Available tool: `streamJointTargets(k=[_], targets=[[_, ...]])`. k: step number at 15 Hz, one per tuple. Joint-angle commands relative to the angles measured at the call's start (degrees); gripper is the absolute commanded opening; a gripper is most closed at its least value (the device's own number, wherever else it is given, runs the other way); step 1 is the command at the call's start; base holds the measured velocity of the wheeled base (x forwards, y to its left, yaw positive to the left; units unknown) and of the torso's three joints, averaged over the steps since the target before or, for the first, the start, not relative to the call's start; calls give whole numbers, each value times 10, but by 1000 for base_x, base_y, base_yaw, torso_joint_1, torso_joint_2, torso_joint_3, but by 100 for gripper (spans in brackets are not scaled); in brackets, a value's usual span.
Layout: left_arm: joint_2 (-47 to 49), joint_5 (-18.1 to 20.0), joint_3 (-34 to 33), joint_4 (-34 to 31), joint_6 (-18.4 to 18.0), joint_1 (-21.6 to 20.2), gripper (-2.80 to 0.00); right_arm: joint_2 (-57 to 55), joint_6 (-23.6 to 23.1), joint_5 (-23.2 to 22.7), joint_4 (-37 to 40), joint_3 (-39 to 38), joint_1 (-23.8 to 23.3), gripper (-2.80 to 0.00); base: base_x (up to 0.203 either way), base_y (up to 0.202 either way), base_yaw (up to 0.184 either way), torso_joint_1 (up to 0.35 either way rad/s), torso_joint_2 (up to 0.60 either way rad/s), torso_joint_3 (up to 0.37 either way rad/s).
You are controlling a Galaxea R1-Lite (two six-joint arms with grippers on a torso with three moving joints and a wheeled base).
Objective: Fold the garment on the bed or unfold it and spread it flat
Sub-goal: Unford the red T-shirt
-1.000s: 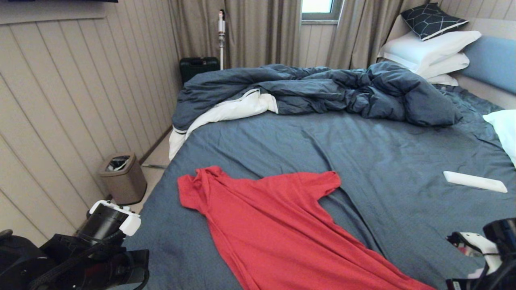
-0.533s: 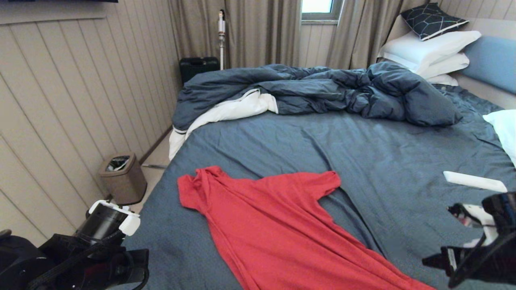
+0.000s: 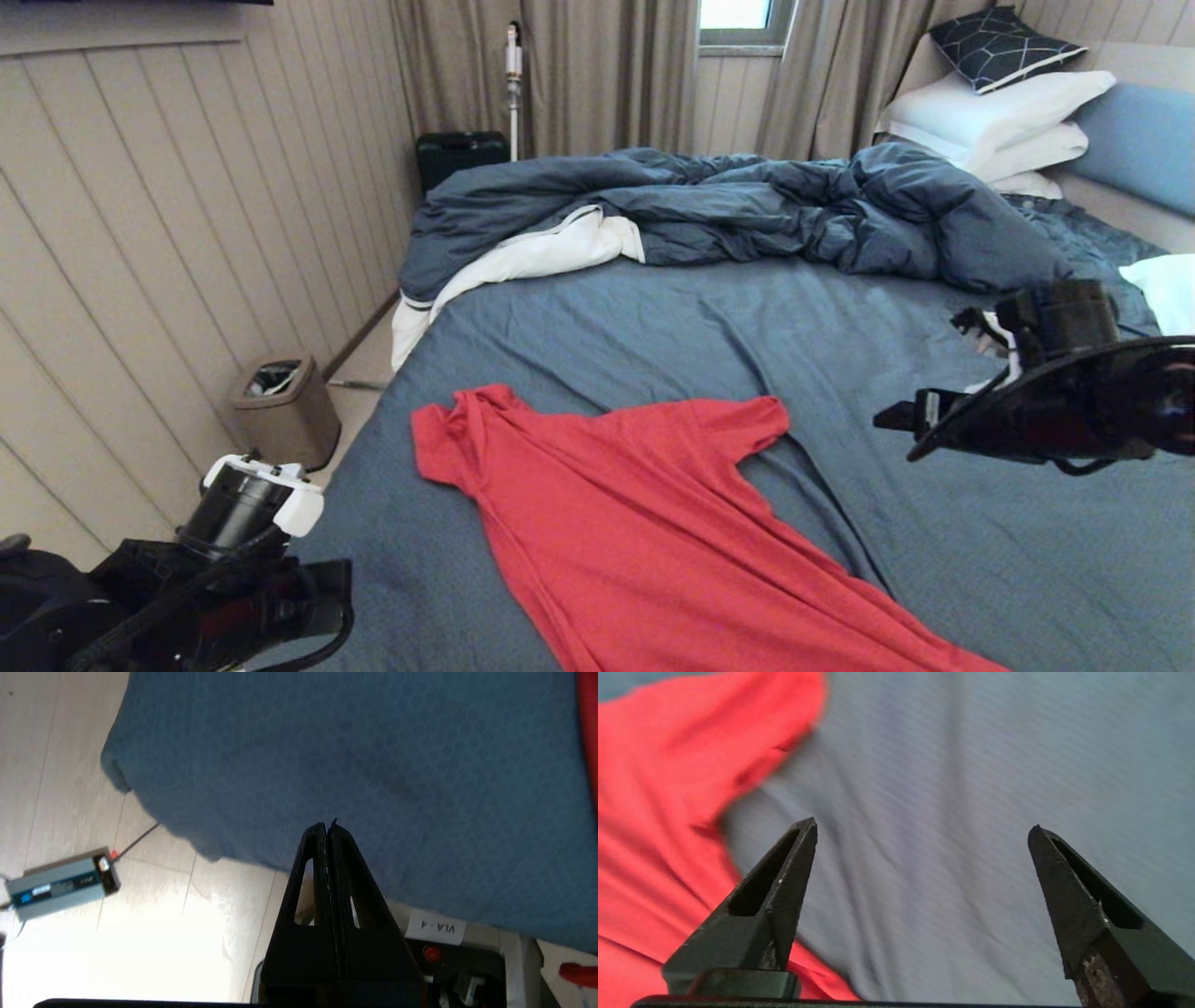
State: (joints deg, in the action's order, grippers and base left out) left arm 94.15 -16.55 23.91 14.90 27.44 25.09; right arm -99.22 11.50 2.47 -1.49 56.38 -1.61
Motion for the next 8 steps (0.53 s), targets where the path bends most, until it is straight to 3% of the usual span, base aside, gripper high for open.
streamJointTargets(k=[1, 4, 8], targets=[[17, -1, 14, 9, -2, -6, -280, -21, 5, 1, -1, 16, 21, 0, 0, 0, 0, 0, 0, 0], [65, 0, 85, 23, -22, -17, -280, -20, 12, 0, -2, 22, 40, 0, 0, 0, 0, 0, 0, 0], [166, 0, 241, 22, -63, -21, -280, -22, 4, -1, 0, 56, 43, 0, 0, 0, 0, 0, 0, 0]])
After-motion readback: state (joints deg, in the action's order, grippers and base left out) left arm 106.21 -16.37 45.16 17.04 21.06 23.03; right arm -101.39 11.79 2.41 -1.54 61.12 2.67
